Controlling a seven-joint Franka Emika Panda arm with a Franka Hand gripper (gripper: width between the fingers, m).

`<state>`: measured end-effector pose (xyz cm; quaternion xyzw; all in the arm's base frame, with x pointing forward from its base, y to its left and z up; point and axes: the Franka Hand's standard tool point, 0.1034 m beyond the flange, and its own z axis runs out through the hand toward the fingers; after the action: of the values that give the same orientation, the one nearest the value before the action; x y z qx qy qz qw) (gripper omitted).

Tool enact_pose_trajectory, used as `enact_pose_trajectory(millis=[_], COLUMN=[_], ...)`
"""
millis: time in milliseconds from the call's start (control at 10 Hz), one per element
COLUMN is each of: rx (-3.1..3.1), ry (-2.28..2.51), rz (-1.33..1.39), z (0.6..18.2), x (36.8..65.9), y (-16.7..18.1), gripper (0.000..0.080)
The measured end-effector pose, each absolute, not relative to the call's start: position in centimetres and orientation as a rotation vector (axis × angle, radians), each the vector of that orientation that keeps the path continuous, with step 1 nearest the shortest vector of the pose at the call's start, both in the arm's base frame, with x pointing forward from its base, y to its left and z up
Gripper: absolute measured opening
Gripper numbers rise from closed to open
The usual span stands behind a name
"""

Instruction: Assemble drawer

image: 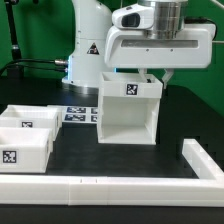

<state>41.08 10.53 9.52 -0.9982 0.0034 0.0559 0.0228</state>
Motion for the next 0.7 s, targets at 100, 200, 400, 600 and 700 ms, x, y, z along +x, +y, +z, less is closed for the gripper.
enact_pose_trajectory(millis=[100,200,400,600,700], rx=[-3.091,-3.091,-3.091,-3.091,-3.091], ry=[0.011,0.011,0.011,0.011,0.011], rz=[0.173,0.173,0.173,0.173,0.173], z=[9.52,9.52,9.52,9.52,9.52], x=[41.08,41.08,41.08,41.08,41.08], y=[10.53,10.53,10.53,10.53,10.53], gripper=[0.0076,0.0036,0.0036,0.0036,0.0036])
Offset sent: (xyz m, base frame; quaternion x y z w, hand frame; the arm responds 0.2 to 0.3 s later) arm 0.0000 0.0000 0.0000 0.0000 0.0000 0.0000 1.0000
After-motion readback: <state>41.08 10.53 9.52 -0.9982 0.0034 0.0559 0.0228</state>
